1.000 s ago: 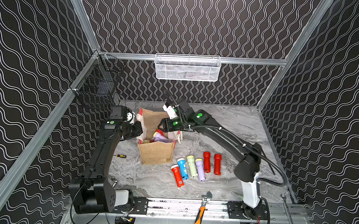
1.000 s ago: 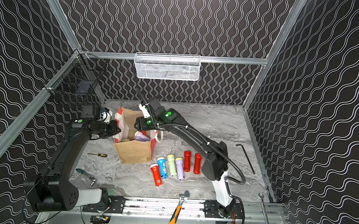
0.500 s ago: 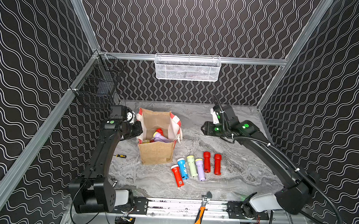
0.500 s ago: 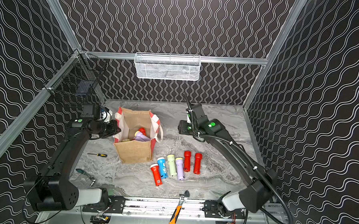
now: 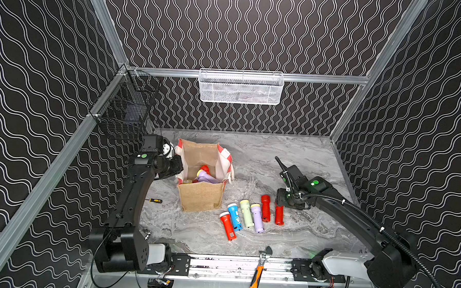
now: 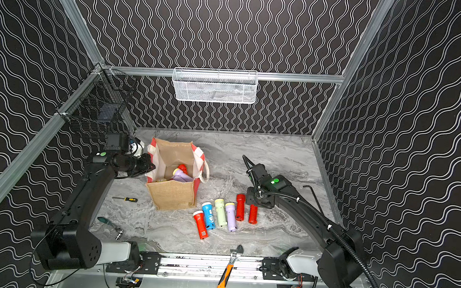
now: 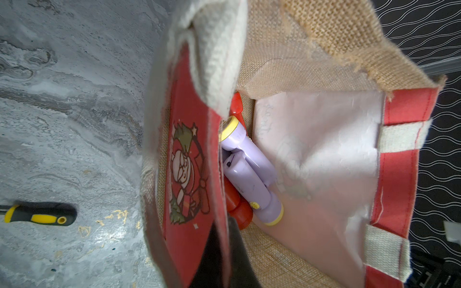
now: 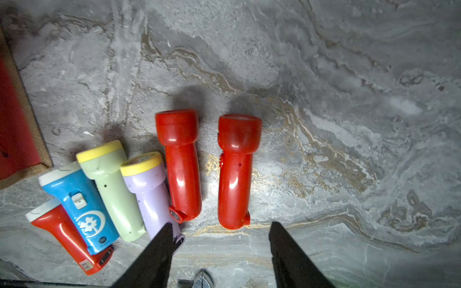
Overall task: Put the flashlights into the tote bags
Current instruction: Place the flashlight in the canvas bag, then pick up the flashlight from the center of the board.
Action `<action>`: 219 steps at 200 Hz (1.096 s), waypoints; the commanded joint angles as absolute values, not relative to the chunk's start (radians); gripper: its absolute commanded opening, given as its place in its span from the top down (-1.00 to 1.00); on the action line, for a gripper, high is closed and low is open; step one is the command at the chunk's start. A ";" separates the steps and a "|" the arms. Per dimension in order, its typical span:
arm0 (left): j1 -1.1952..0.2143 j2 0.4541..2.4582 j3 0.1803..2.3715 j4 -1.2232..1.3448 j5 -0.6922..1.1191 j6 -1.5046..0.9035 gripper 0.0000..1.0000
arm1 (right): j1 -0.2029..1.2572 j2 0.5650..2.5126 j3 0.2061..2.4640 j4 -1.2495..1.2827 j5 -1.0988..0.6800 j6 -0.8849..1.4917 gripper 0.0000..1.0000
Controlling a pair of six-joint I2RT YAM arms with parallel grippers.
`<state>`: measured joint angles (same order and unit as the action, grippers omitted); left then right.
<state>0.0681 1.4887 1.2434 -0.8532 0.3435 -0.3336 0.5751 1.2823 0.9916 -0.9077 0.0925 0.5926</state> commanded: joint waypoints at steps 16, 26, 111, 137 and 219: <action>0.068 1.490 1.243 -0.831 0.336 -0.315 0.94 | 0.577 1.269 0.903 -0.897 0.045 0.638 -0.25; 0.069 1.489 1.242 -0.828 0.335 -0.315 0.94 | 0.574 1.268 0.872 -0.873 0.026 0.638 -0.24; 0.068 1.475 1.235 -0.836 0.332 -0.315 0.94 | 0.575 1.360 0.779 -0.705 0.032 0.588 -0.23; 0.069 1.473 1.232 -0.834 0.331 -0.315 0.94 | 0.575 1.403 0.781 -0.695 0.054 0.581 -0.21; 0.068 1.468 1.230 -0.833 0.323 -0.314 0.94 | 0.576 1.464 0.763 -0.628 0.035 0.574 -0.06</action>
